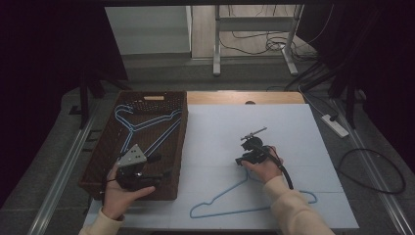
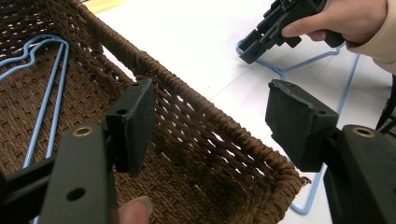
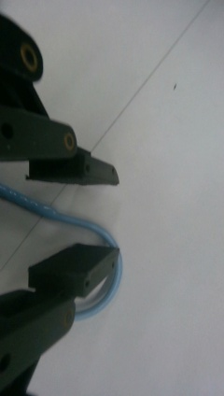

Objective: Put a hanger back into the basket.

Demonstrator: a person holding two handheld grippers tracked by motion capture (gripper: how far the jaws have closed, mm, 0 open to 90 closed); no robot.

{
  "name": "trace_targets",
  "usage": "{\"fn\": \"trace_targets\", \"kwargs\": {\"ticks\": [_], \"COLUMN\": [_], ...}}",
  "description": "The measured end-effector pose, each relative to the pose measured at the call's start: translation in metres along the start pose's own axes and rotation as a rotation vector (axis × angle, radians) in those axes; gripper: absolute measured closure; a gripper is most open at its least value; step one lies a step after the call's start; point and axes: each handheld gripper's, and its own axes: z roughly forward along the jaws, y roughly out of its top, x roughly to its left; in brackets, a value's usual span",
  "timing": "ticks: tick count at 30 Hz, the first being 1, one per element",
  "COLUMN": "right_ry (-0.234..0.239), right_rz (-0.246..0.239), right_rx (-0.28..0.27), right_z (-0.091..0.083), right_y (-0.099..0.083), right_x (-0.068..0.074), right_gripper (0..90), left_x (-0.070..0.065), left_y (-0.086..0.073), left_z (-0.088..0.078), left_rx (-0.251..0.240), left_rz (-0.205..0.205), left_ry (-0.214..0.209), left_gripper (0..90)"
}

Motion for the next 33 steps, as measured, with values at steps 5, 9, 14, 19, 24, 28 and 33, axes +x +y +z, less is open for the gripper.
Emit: {"fn": "trace_targets", "kwargs": {"ticks": [5,9,14,19,24,28,33], "right_ry": [-0.079,-0.102,-0.102,-0.081,-0.063,-0.017,0.012], "right_rz": [-0.015,0.000,0.027,0.060,0.077,0.093,0.078], "right_rx": [0.022,0.036,0.038,0.034,-0.003,-0.054,-0.134], "right_z": [0.001,0.001,0.001,0.001,-0.001,-0.006,-0.019], "right_y": [0.002,0.004,0.003,0.003,0.000,-0.005,-0.009], "right_x": [0.007,0.011,0.014,0.013,0.011,0.006,0.005], "right_gripper": [71.6,76.7,85.3,87.9,88.2,88.2,88.2], "left_x": [0.000,0.000,0.000,0.000,-0.001,-0.003,-0.012], "left_y": [0.000,0.000,0.000,0.000,0.000,0.001,0.004], "left_z": [0.000,-0.001,-0.001,-0.001,-0.001,-0.001,0.002], "left_rx": [-0.001,-0.001,-0.003,-0.003,-0.004,-0.003,0.002], "left_rz": [0.001,0.001,0.000,0.001,0.003,0.005,0.015], "left_ry": [0.000,0.001,0.002,0.003,0.003,-0.002,-0.022], "left_gripper": [34.1,34.2,34.2,34.2,34.2,34.3,34.2]}}
